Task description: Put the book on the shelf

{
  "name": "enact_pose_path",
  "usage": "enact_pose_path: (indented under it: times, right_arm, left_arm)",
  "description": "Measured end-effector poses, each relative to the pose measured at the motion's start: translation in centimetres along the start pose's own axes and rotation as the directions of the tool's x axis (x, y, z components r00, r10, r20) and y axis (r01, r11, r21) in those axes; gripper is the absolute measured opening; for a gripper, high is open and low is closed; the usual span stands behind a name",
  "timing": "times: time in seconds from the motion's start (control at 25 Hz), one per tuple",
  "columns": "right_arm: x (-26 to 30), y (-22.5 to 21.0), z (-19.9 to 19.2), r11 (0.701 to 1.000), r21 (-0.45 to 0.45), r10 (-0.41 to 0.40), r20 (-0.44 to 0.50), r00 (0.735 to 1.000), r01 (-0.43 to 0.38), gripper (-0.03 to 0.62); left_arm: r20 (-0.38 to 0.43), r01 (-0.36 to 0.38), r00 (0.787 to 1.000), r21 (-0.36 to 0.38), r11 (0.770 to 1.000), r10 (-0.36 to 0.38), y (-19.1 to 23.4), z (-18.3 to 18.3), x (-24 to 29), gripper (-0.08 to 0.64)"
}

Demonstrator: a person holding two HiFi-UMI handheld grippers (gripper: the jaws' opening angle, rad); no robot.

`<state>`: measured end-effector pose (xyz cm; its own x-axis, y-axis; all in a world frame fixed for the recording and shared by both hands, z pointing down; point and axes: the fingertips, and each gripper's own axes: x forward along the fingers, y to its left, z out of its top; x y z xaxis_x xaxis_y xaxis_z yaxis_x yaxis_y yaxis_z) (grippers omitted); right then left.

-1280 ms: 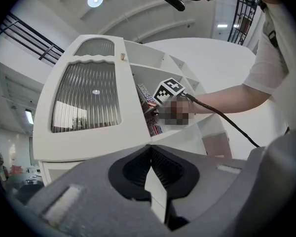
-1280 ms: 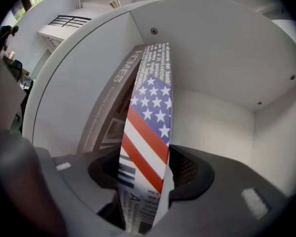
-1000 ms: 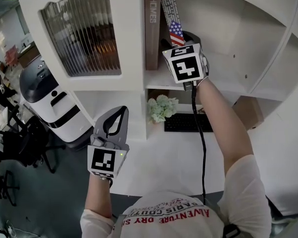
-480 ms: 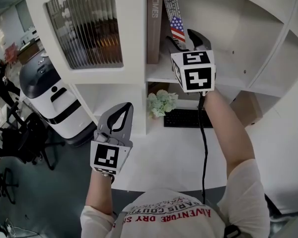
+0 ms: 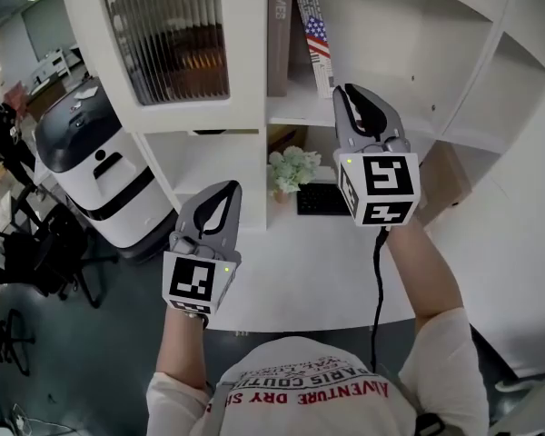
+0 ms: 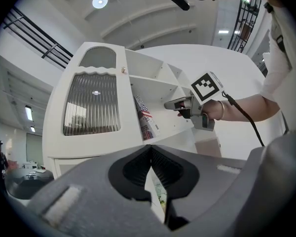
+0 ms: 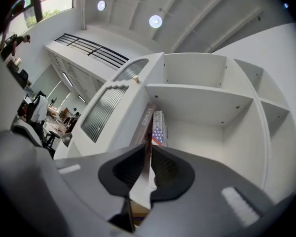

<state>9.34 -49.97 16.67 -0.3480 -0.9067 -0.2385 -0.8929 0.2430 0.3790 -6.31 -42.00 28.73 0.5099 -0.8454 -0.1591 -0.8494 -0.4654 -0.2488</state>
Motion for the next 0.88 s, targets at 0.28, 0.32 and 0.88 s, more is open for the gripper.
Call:
enact_pose_path:
  times: [0.28, 0.32, 0.88]
  right_arm:
    - [-7.3, 2.8, -2.3, 0.984, 0.173, 0.045, -0.014, 0.999, -0.042, 0.0]
    - [-8.3, 3.3, -2.6, 0.982, 0.183, 0.054, -0.017, 0.998, -0.05, 0.0]
    - [-19.2, 6.8, -7.7, 0.967, 0.248, 0.072, -0.069, 0.995, -0.053, 0.0]
  left_arm:
    - [-0.006, 0.05, 0.999, -0.007, 0.999, -0.05, -2.3, 0.6, -3.6, 0.005]
    - [-0.003, 0.062, 0.998, -0.008, 0.998, -0.062, -2.7, 0.8, -4.0, 0.005]
    - [-0.019, 0.149, 0.988, -0.06, 0.987, -0.15, -6.8, 0.9, -7.7, 0.005]
